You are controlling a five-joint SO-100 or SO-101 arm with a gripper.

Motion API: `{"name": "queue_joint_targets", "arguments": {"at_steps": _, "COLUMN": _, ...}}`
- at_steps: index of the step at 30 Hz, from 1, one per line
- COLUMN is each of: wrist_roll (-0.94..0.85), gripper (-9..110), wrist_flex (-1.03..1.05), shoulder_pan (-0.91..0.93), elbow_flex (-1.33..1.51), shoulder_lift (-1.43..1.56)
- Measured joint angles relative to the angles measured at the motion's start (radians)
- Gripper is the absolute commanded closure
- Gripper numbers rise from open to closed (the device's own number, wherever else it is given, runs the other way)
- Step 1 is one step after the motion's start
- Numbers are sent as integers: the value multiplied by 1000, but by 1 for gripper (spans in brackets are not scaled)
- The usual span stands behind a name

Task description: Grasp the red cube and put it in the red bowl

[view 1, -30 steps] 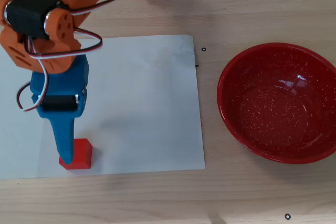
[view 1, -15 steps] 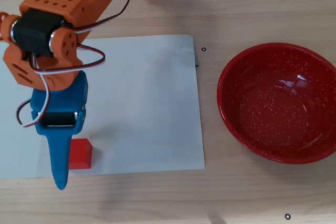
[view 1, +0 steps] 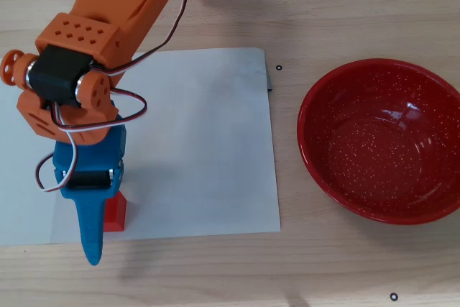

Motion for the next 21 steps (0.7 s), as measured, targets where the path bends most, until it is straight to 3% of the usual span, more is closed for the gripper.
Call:
{"name": "queue_joint_targets", "arguments": {"at_steps": 11, "wrist_roll": 2, "gripper": 56, "wrist_flex": -38, "shoulder_pan": 2, "elbow_flex": -43, "shoulder_lift": -32}}
{"name": "queue_joint_targets", "arguments": {"at_steps": 16, "wrist_roll": 2, "gripper": 66, "wrist_flex": -38, "shoulder_pan": 2, "elbow_flex": -43, "shoulder_lift": -32}}
{"name": "queue_joint_targets", "arguments": {"at_steps": 21, "wrist_roll": 2, "gripper": 85, "wrist_flex": -38, "shoulder_pan": 2, "elbow_flex": -49, "shoulder_lift": -34}}
